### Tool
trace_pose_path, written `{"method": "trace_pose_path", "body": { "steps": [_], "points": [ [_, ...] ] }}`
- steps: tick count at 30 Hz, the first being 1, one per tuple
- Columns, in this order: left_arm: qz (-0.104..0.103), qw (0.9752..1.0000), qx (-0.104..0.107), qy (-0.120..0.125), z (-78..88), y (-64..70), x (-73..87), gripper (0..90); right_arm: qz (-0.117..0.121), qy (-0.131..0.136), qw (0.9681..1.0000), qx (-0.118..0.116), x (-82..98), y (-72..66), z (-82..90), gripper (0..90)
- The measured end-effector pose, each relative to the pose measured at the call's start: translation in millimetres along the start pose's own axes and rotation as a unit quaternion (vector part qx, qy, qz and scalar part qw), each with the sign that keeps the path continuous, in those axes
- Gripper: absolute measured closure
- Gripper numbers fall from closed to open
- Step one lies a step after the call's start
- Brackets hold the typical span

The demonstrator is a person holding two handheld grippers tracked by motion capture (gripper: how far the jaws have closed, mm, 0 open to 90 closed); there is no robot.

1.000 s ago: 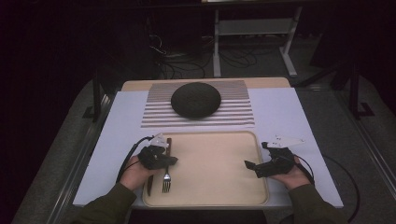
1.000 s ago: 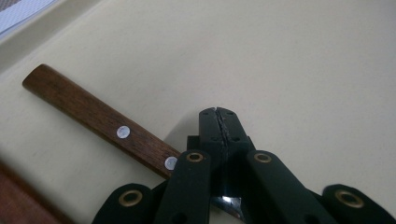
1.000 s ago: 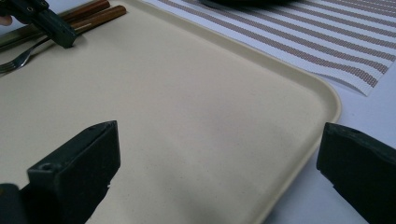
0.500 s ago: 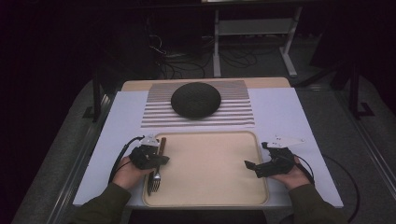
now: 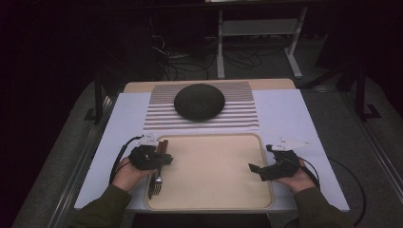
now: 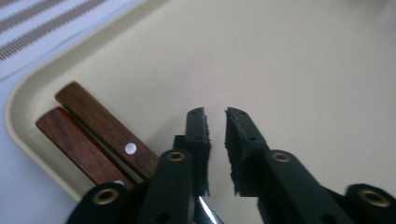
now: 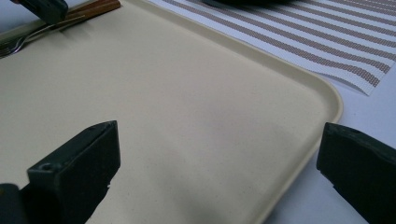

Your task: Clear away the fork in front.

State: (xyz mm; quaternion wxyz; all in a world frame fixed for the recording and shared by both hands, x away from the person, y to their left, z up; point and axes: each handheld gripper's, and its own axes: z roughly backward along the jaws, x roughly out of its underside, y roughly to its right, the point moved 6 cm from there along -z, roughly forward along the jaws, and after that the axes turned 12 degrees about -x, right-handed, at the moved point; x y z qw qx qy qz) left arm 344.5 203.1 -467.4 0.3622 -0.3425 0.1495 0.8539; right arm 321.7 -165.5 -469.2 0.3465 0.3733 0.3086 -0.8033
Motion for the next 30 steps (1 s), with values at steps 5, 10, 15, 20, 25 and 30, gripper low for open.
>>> {"method": "trace_pose_path", "body": {
  "steps": [5,10,15,20,25,30],
  "points": [
    [0.006,0.9998,0.004,0.019,4.6,-6.2,-3.5,62.3,0.001,-0.001,1.0,-0.001,-0.2,-0.3,-0.4,0.0],
    [0.007,0.9994,0.005,0.033,6.6,-11.3,-7.4,47.8,-0.001,0.0,1.0,0.0,-1.3,0.2,-1.1,0.0],
    [0.011,0.999,0.012,0.043,6.7,-13.8,-12.2,30.9,0.0,-0.001,1.0,-0.001,-2.2,-0.3,-2.5,0.0],
    [0.009,0.9987,0.005,0.051,5.3,-16.2,-15.9,14.4,0.001,0.0,1.0,0.0,-2.4,-0.2,-2.4,0.0],
    [0.012,0.9983,0.001,0.057,3.4,-21.6,-21.7,6.2,0.001,-0.001,1.0,-0.002,-2.0,-0.5,-2.5,0.0],
    [0.021,0.9977,-0.004,0.064,-0.5,-26.2,-29.1,0.0,-0.001,0.002,1.0,-0.002,-1.5,-0.5,-1.4,0.0]
  ]
}}
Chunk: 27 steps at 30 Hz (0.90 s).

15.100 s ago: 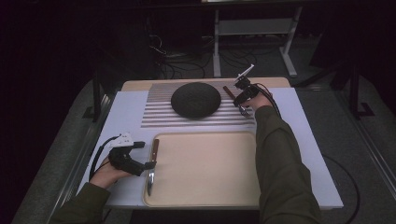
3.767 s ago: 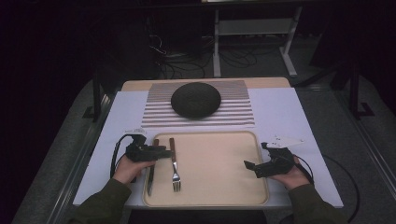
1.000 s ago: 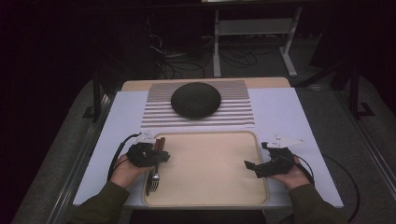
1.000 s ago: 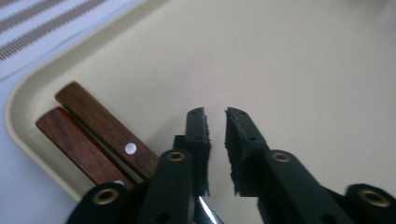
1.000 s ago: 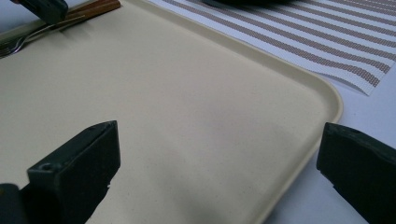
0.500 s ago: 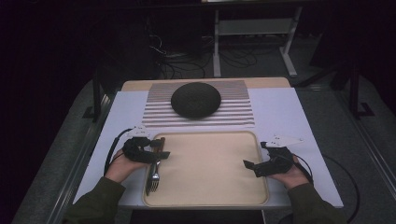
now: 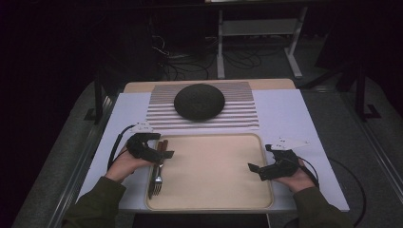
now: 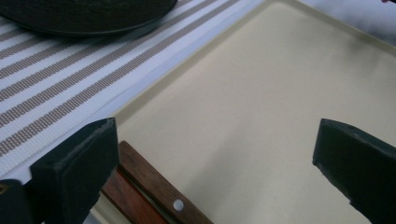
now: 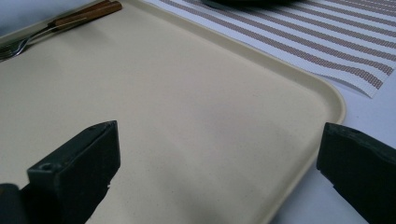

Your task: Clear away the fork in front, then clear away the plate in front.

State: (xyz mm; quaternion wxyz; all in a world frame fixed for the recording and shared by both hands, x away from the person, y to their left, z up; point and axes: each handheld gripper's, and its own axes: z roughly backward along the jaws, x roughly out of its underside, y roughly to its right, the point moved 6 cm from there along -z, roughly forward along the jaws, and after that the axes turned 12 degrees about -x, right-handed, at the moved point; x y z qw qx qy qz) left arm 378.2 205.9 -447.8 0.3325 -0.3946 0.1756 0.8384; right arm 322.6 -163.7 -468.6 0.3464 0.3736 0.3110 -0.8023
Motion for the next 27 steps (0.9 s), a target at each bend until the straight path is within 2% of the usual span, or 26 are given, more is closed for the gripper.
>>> {"method": "trace_pose_path", "body": {
  "steps": [12,20,27],
  "points": [
    [0.002,0.9999,-0.001,0.011,-7.3,-9.9,-17.7,0.0,0.003,0.0,1.0,-0.001,-0.2,-1.5,0.2,0.0],
    [-0.005,0.9999,-0.001,0.016,-22.9,-15.9,-35.5,0.0,0.001,0.004,1.0,-0.002,-0.3,-0.6,0.6,0.0],
    [-0.016,0.9997,0.003,0.021,-35.1,-13.9,-48.1,0.0,0.0,0.004,1.0,-0.003,-0.6,-0.9,0.0,0.0]
  ]
}}
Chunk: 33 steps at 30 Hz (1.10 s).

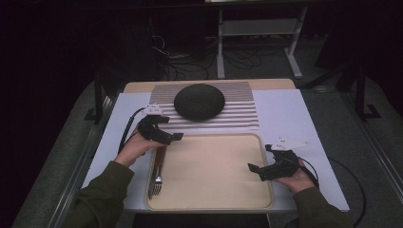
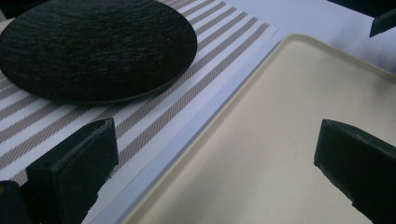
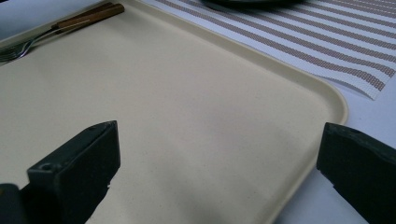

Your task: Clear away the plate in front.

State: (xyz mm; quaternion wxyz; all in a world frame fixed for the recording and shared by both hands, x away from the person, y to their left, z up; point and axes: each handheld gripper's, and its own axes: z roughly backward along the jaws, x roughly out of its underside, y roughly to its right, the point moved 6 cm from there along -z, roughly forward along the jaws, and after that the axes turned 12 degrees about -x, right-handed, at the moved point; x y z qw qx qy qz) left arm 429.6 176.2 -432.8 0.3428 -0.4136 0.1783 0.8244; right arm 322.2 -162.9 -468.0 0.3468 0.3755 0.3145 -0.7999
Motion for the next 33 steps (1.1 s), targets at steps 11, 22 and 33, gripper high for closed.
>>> {"method": "trace_pose_path", "body": {
  "steps": [11,22,33],
  "points": [
    [-0.007,0.9999,0.001,0.01,-16.3,-7.5,-19.7,0.0,-0.001,0.001,1.0,0.002,0.0,0.8,0.2,0.0],
    [-0.011,0.9998,-0.005,0.018,-43.5,-12.8,-37.0,0.0,0.001,0.001,1.0,-0.001,0.5,-0.1,1.3,0.0],
    [0.004,0.9996,-0.017,0.023,-71.7,-25.9,-38.9,0.0,0.0,0.002,1.0,-0.003,0.2,0.2,1.0,0.0]
  ]
}}
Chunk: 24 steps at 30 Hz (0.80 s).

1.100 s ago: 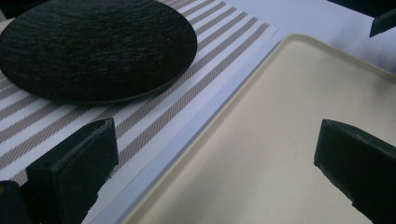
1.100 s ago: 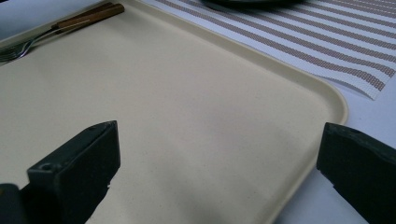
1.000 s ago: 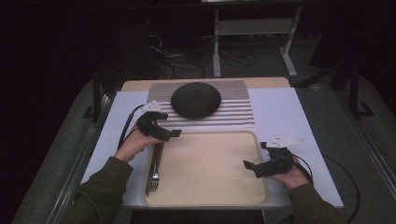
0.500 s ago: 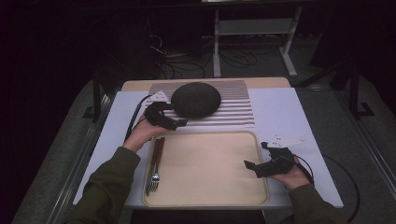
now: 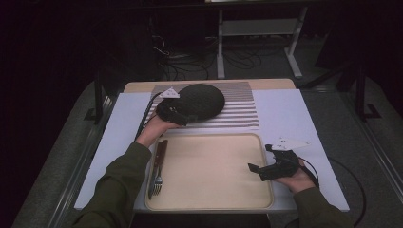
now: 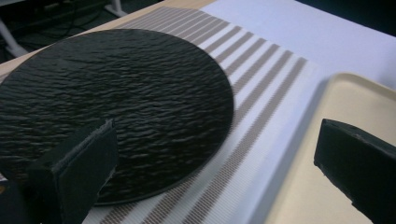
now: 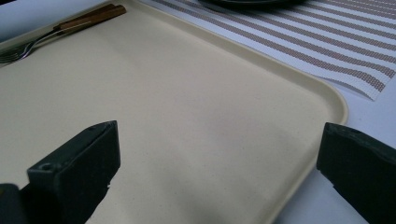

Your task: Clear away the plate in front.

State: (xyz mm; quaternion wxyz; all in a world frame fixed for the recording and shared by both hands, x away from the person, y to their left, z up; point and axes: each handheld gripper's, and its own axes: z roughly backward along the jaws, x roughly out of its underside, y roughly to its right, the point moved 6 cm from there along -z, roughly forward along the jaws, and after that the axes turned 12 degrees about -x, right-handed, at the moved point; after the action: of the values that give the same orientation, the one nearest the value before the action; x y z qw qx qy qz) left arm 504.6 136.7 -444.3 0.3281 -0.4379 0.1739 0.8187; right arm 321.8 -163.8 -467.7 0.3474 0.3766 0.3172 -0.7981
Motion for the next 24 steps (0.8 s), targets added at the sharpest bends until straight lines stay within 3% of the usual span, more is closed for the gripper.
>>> {"method": "trace_pose_path", "body": {
  "steps": [9,14,24],
  "points": [
    [0.004,1.0,-0.007,0.004,-15.7,-6.5,0.4,2.3,0.0,0.001,1.0,-0.001,0.1,0.2,-0.1,0.0],
    [-0.009,0.9997,-0.022,0.002,-18.1,-8.5,1.6,4.5,0.0,0.001,1.0,-0.001,0.0,0.0,-0.1,0.0],
    [-0.065,0.9968,-0.046,-0.009,-20.5,-8.7,7.5,0.0,0.0,0.002,1.0,-0.001,-0.3,0.1,0.2,0.0]
  ]
}}
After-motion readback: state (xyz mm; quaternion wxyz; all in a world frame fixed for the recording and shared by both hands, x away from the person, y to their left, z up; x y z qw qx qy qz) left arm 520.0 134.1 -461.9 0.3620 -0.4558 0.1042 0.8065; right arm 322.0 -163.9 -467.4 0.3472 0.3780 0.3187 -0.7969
